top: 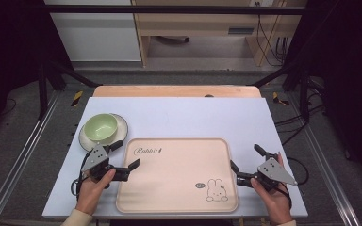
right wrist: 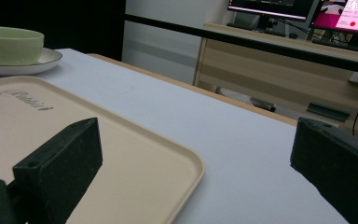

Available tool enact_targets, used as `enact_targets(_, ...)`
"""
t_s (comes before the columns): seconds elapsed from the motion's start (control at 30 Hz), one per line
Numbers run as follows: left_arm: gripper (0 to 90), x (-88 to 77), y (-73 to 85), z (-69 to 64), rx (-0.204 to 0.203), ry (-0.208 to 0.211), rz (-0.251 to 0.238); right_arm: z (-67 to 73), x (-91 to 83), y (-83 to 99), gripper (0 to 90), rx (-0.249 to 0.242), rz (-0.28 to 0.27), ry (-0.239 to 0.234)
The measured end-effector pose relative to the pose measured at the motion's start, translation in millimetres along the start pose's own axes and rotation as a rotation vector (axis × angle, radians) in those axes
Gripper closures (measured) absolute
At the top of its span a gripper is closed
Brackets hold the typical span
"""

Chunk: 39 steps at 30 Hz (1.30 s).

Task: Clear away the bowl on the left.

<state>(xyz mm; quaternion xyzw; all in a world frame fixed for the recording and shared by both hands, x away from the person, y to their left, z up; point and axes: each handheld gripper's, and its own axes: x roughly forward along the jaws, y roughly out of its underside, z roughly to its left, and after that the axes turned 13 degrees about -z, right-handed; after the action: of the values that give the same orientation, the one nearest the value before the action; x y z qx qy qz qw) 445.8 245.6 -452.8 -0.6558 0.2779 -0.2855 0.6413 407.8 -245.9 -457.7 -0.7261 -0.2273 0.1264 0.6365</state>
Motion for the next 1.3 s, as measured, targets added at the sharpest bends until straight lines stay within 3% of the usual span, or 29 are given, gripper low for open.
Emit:
enact_targets(0.2, 2.6, 1.4, 2.1, -0.3, -0.004, -0.024, 0.04, 1.1, 1.2, 0.1, 2.2, 0.004, 0.005, 0.0)
enact_targets(0.83, 2.5, -0.6, -0.4, 3.8, -0.024, -0.044, 0.028, 4.9, 2.0, -1.1, 1.8, 0.003, 0.015, -0.008)
enact_targets(1.13, 3.0, -3.3, -16.7, 17.5, -0.022, -0.117, -0.009, 2.1, 0.8, -1.1, 1.8, 0.011, 0.021, 0.009)
enact_targets(1.3, 3.0, -6.7, -18.8, 21.8, -0.02, -0.134, -0.006, 2.2, 2.4, -0.2, 2.0, 0.014, 0.024, 0.002)
